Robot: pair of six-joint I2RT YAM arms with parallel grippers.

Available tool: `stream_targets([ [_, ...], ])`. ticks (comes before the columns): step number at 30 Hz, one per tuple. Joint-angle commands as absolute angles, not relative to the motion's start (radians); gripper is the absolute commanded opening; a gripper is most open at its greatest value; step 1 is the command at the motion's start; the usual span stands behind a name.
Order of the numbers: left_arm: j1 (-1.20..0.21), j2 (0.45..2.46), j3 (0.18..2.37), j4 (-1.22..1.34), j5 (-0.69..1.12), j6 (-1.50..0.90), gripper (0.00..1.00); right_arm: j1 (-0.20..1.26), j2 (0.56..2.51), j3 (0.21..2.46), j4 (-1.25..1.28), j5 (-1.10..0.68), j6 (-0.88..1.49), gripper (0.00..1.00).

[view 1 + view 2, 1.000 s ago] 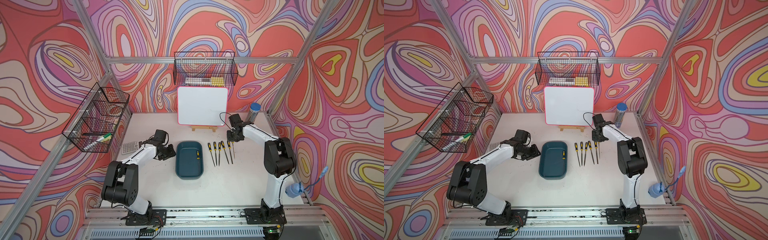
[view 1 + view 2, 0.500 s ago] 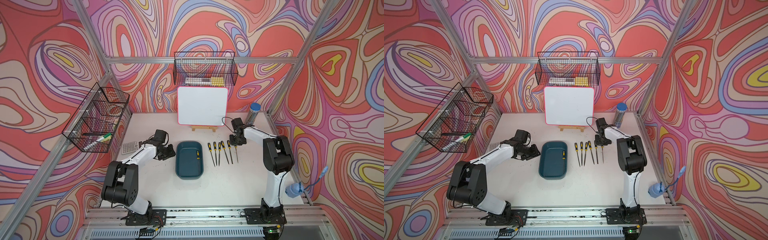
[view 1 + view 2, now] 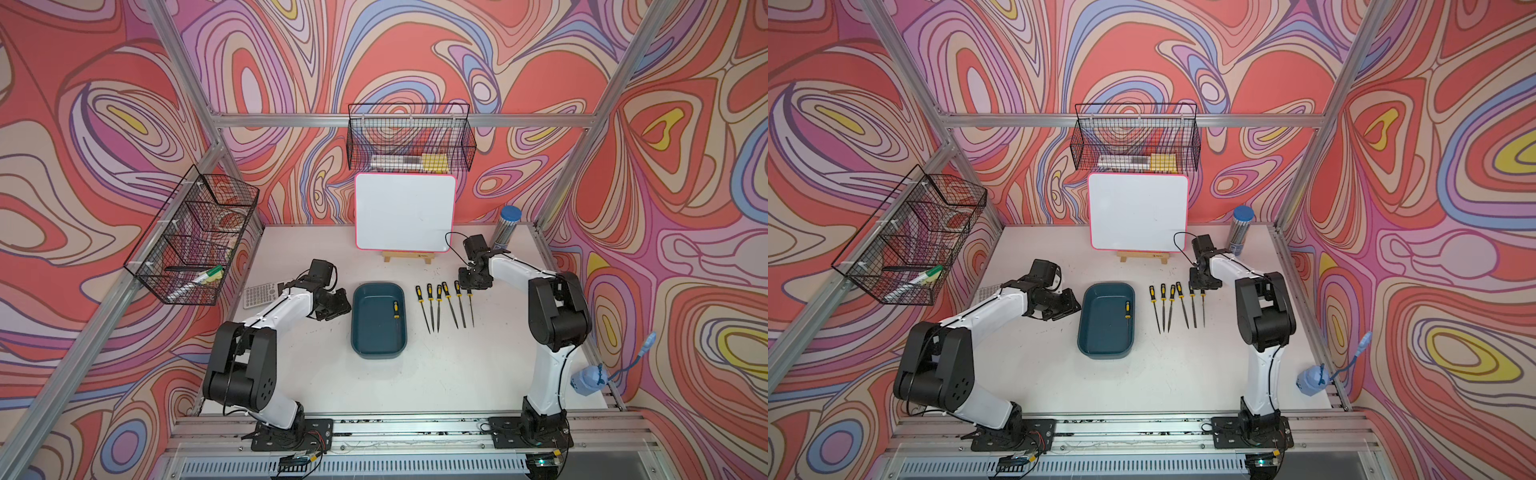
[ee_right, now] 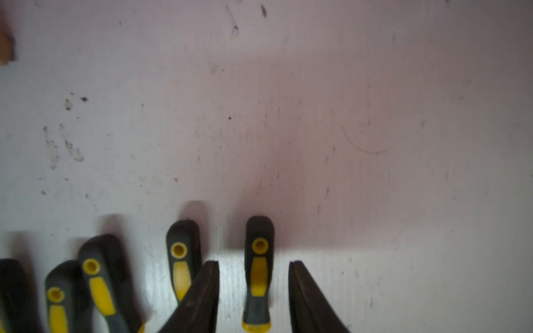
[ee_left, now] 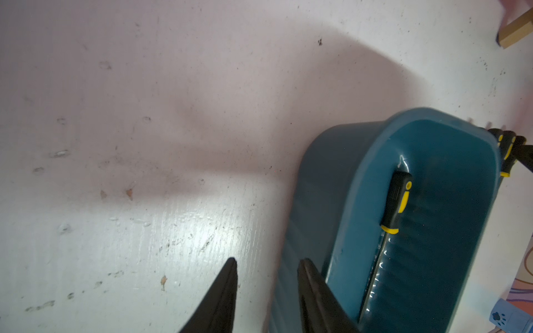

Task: Take the file tool out of the storage box
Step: Place the file tool at the center of the board.

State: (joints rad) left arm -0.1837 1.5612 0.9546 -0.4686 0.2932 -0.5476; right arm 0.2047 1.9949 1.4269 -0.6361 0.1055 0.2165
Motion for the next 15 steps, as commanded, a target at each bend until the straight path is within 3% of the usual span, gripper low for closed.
stream_targets([
  [1, -0.189, 1.574, 0.982, -0.475, 0.300, -0.550, 0.40, 0.246, 1.880, 1.419, -0.600, 0.093, 0.257, 0.42],
  [9, -0.207, 1.579, 1.032, -0.496, 0.332, -0.561, 0.40, 0.565, 1.837, 1.402, -0.462, 0.131, 0.353, 0.44],
  [15, -0.241, 1.597, 1.089, -0.548, 0.309, -0.537, 0.40, 0.640, 1.898, 1.426, -0.425, 0.107, 0.419, 0.44],
])
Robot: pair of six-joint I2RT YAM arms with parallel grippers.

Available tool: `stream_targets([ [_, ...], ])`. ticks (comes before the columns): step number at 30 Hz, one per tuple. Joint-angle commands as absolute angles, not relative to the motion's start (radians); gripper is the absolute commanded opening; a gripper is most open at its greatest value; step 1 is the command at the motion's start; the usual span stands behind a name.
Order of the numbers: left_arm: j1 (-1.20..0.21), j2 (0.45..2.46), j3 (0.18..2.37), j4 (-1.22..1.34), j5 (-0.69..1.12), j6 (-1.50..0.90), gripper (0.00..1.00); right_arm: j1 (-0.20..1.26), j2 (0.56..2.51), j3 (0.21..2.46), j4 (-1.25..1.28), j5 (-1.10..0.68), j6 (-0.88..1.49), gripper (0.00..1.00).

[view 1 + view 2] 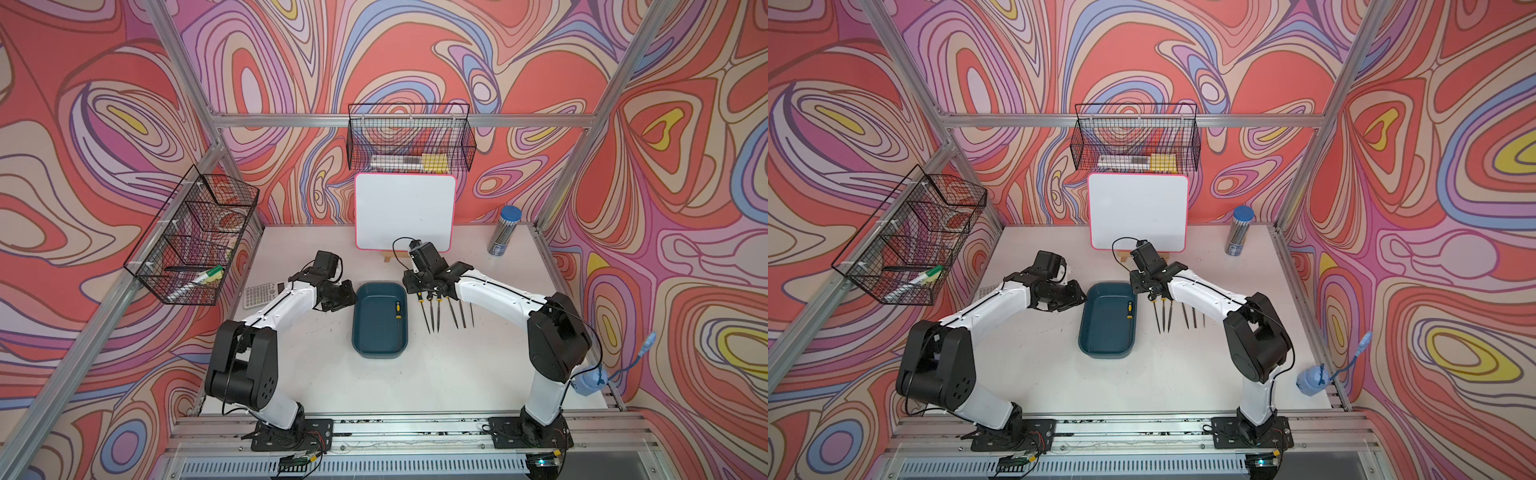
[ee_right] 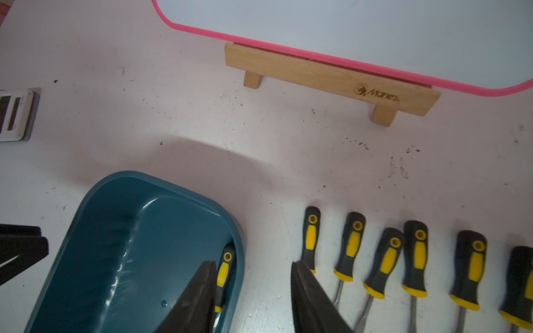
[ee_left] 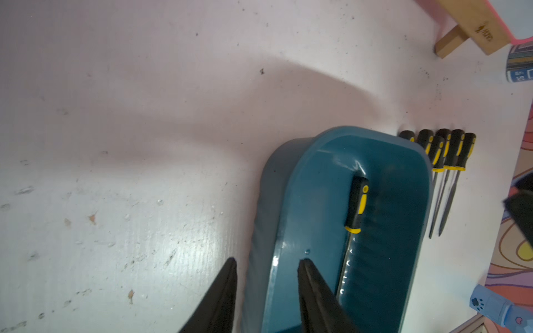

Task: Take the file tool out of the storage box
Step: Place the file tool at the center of the board, then adjust the storage box at the center of the board.

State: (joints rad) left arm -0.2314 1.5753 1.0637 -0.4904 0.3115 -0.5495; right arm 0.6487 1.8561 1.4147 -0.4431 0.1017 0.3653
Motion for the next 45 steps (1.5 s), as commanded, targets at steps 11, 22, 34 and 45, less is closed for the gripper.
stream_targets([
  [11, -0.262, 1.641, 1.075, -0.567, 0.259, -0.512, 0.33, 0.646, 1.890, 1.443, -0.449, 0.116, 0.401, 0.44],
  [22, -0.265, 1.649, 1.026, -0.526, 0.251, -0.525, 0.00, 0.689, 1.892, 1.479, -0.481, 0.126, 0.371, 0.44],
  [34, -0.265, 1.680, 0.961, -0.382, 0.355, -0.589, 0.00, 0.826, 1.962, 1.559, -0.518, 0.138, 0.371, 0.44],
  [45, -0.265, 1.678, 0.969, -0.426, 0.326, -0.578, 0.00, 0.840, 2.110, 1.730, -0.725, 0.237, 0.431, 0.45],
])
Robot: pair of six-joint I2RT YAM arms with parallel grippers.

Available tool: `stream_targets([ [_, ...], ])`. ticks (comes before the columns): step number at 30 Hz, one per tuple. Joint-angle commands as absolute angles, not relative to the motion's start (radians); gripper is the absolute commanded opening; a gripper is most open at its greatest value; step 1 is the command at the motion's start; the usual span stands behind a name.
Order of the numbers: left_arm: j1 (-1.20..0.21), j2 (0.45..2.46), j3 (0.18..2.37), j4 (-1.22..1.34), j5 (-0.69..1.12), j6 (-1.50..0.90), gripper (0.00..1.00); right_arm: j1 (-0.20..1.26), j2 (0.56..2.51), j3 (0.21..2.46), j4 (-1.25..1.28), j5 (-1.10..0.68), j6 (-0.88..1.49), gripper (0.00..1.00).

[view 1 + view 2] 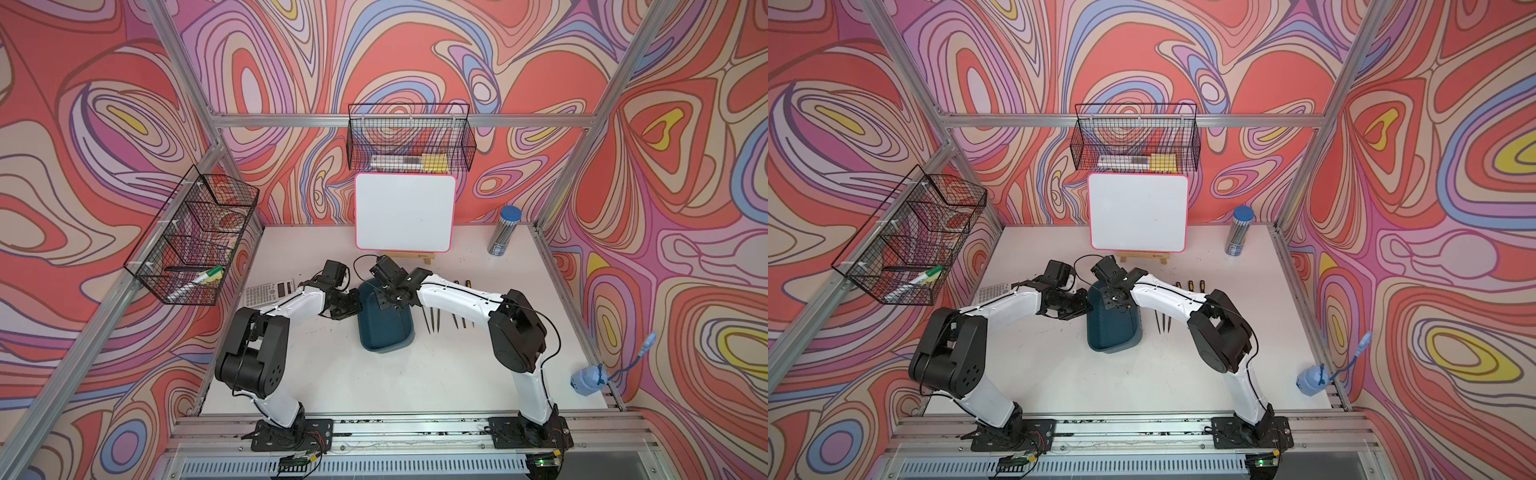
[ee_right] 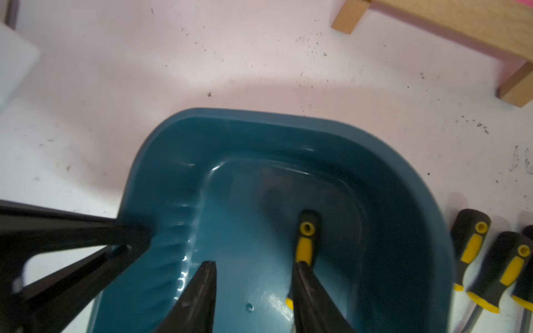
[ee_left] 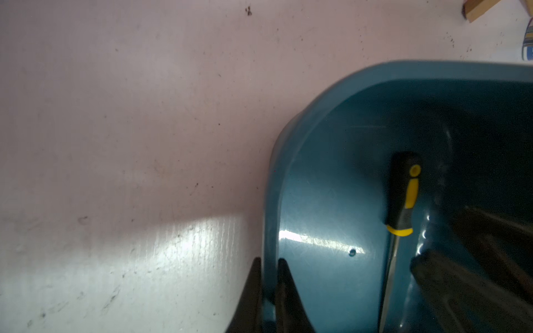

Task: Take the file tool out of the storage box
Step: Adjust the storage box at the center of the board, then pick up the file tool from the storage box.

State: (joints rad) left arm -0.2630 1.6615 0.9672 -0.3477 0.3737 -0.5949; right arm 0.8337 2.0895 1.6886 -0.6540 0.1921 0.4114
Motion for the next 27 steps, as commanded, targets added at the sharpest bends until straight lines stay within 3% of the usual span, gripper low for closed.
stream_targets([
  [1, -0.265, 1.672, 0.980, -0.450, 0.310, -0.572, 0.01, 0.841, 2.115, 1.733, -0.727, 0.238, 0.431, 0.45],
  [10, -0.265, 1.587, 1.085, -0.600, 0.210, -0.543, 0.17, 0.843, 2.130, 1.707, -0.659, 0.084, 0.435, 0.46],
  [18, -0.265, 1.573, 1.106, -0.620, 0.215, -0.544, 0.18, 0.843, 2.120, 1.664, -0.507, -0.102, 0.412, 0.46],
  [27, -0.265, 1.547, 1.105, -0.632, 0.189, -0.542, 0.20, 0.843, 2.235, 1.786, -0.587, -0.080, 0.397, 0.47],
])
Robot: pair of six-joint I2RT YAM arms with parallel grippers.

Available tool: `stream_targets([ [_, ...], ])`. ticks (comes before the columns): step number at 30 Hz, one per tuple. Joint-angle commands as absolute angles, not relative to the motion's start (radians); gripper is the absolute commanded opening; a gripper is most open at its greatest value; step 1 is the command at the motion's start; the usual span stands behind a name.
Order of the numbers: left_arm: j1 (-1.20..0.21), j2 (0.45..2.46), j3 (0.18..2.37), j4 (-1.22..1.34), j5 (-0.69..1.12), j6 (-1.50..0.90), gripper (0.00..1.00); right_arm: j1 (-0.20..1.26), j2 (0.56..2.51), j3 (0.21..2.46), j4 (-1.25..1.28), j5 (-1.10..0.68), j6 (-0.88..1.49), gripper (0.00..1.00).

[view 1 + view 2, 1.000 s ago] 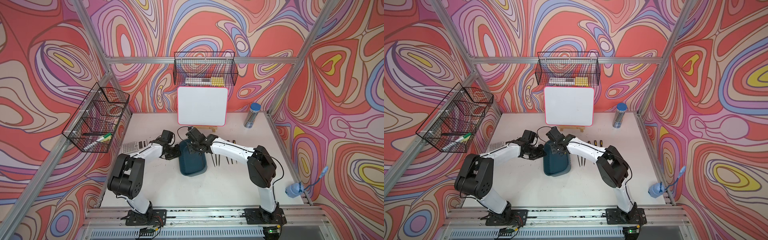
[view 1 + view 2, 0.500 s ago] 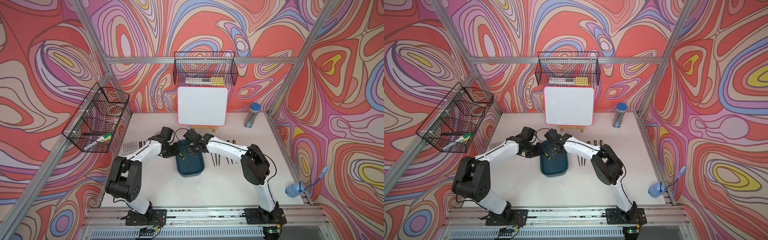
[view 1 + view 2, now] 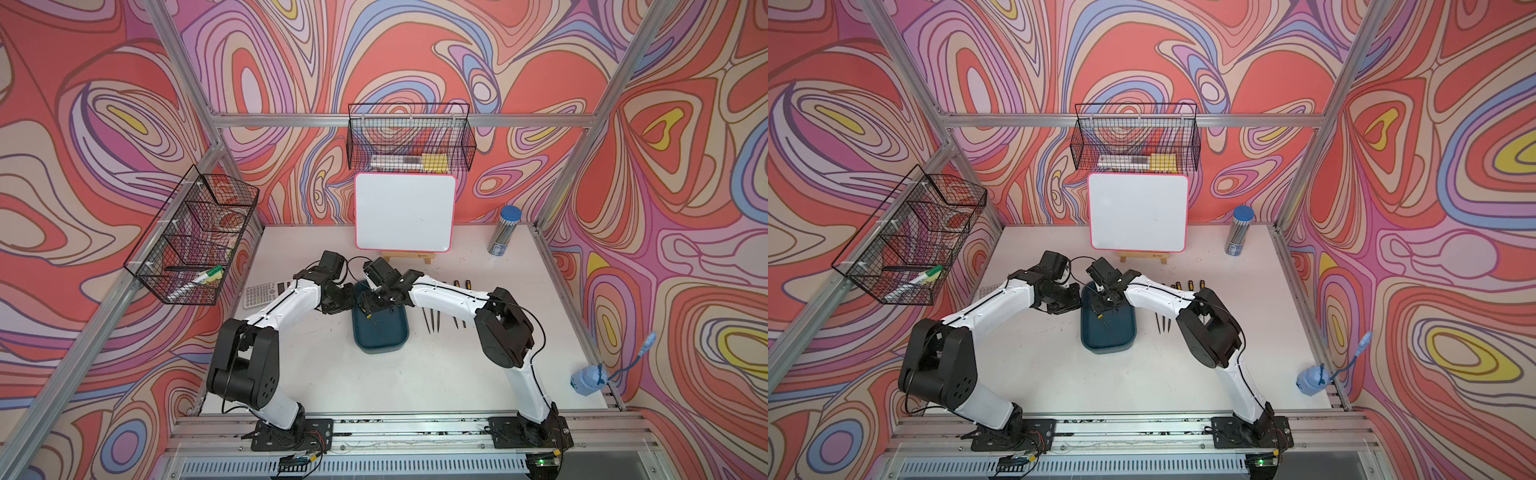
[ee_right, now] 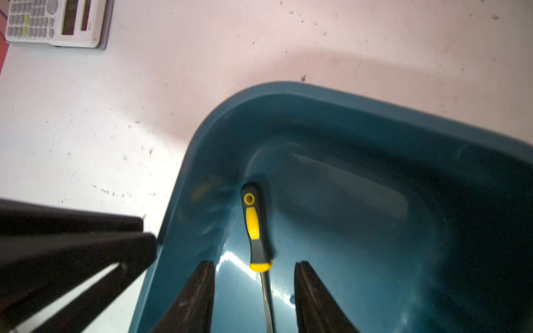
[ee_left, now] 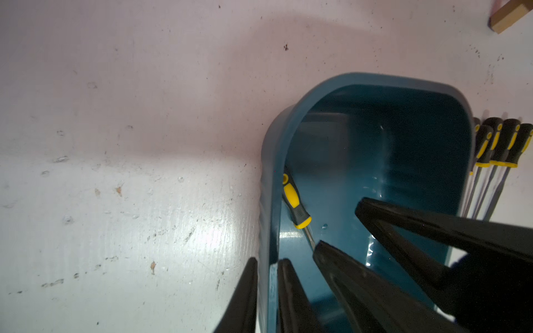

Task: Take the file tool out of the storage box
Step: Pick up the file tool from the storage box.

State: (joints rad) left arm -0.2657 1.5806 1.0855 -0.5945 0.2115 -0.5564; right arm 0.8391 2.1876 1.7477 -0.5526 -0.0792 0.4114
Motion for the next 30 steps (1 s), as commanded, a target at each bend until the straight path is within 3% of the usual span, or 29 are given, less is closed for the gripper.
stream_targets([
  [1, -0.265, 1.539, 1.105, -0.630, 0.181, -0.543, 0.21, 0.843, 2.247, 1.798, -0.594, -0.080, 0.395, 0.47],
  [14, -0.228, 1.462, 1.077, -0.635, 0.086, -0.547, 0.26, 0.845, 2.353, 1.895, -0.645, -0.100, 0.386, 0.45],
  [22, -0.222, 1.448, 1.063, -0.641, 0.066, -0.546, 0.27, 0.852, 2.391, 1.935, -0.695, -0.023, 0.392, 0.36],
  [26, -0.222, 1.456, 1.064, -0.632, 0.080, -0.547, 0.27, 0.853, 2.394, 1.932, -0.705, 0.001, 0.410, 0.25],
  [30, -0.221, 1.464, 1.058, -0.619, 0.099, -0.558, 0.27, 0.852, 2.377, 1.912, -0.683, 0.008, 0.420, 0.23],
])
